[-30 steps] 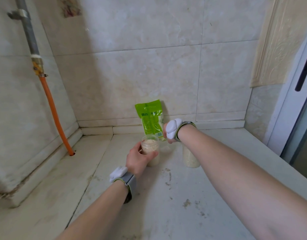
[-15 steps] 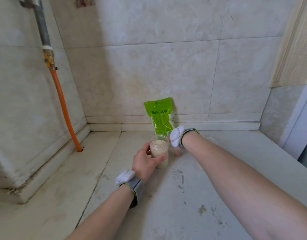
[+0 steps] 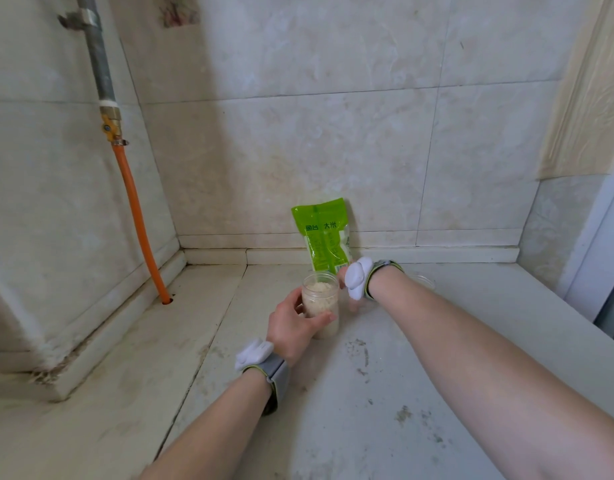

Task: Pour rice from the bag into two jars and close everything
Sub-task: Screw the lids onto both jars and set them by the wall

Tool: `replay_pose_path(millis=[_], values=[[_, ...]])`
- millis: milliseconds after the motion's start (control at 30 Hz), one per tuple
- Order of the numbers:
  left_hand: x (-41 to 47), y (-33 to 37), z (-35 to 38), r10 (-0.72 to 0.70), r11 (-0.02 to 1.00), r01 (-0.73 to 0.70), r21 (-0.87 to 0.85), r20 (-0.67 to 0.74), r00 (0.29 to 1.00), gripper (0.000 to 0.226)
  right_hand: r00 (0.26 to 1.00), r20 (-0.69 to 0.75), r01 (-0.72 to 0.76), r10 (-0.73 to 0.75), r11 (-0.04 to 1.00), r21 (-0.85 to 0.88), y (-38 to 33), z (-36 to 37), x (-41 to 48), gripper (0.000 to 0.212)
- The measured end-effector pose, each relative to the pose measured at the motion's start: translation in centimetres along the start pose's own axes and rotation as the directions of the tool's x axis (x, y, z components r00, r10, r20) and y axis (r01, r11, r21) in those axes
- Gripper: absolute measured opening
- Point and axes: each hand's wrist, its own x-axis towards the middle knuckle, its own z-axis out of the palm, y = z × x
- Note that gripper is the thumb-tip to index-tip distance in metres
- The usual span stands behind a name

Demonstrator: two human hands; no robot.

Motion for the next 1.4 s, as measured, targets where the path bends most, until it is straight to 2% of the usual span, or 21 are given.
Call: replay_pose_path(millis=[100,233,300,400,633,733,1100,1267,1400], values=[[-0.2,0.0,0.1,-0.01,1.0,0.01,0.001,-0.004,1.0,0.063,0.995,-0.102,-0.011,0.016,0.999,0.048,0.9,-0.3,-0.9,0.056],[-1.0,0.6,0.3,-0.016,1.0,0.016,0.0,-0.005,1.0,0.063,0.952,-0.299,0.026,0.062,0.959,0.283,1.5,-1.0,-2.9,0.06],[-1.5,0.8,0.6,-0.012,1.0,0.012,0.001,0.004,1.0,0.061,0.915,-0.388,0.056,0.109,0.919,0.39,1.9,-0.8,-2.8,0.057],[-2.6,1.6,1.2,0.002,1.0,-0.002,0.002,0.025,1.0,0.058,0.885,-0.435,0.063,0.166,0.883,0.465,2.5,-0.7,-4.0,0.043],[-3.6,2.6,2.6,0.031,0.998,-0.03,-0.048,0.014,0.999,0.056,0.851,-0.465,0.09,0.246,0.802,0.59,4.2,-0.7,-6.8,0.027],[-3.8,2.5,3.3,0.027,1.0,-0.027,0.002,0.04,0.999,0.058,0.838,-0.477,0.108,0.263,0.778,0.619,4.8,-0.2,-7.6,0.026],[-3.6,2.3,2.9,0.027,0.999,-0.026,-0.021,0.044,0.999,0.049,0.856,-0.484,0.216,0.181,0.726,0.653,3.8,0.1,-8.6,0.015],[-3.6,2.0,3.0,0.047,0.998,-0.046,-0.043,0.033,0.998,0.052,0.868,-0.475,0.238,0.147,0.715,0.657,3.5,0.4,-8.3,0.016],[-4.0,2.3,3.1,0.051,0.998,-0.05,-0.021,0.018,0.999,0.053,0.896,-0.434,0.247,0.09,0.712,0.657,3.5,0.6,-8.0,0.028]])
